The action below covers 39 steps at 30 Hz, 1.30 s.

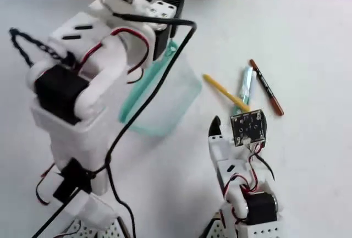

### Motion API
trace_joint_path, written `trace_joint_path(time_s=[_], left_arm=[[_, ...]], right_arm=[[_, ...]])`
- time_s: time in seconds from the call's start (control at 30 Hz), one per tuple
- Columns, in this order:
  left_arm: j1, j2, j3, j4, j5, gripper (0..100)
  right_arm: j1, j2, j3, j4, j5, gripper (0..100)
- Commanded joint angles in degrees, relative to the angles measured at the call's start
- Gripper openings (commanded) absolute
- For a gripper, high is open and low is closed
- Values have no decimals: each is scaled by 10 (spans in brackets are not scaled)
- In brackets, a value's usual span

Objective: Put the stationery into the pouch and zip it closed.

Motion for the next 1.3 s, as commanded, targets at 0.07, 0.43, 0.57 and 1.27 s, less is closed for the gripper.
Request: trace_joint_path(time_s=[0.07,0.43,0.57,1.27], left_arm=[[-36,82,-18,-48,11,46],[-169,124,-14,-99,13,46],[-170,118,-18,-64,57,47],[-88,118,-162,37,49,50]], right_arm=[[1,-6,5,-29,-4,383],[-4,-6,7,-29,-4,383],[-5,-7,7,-29,-28,383],[-321,-5,137,-290,46,374]])
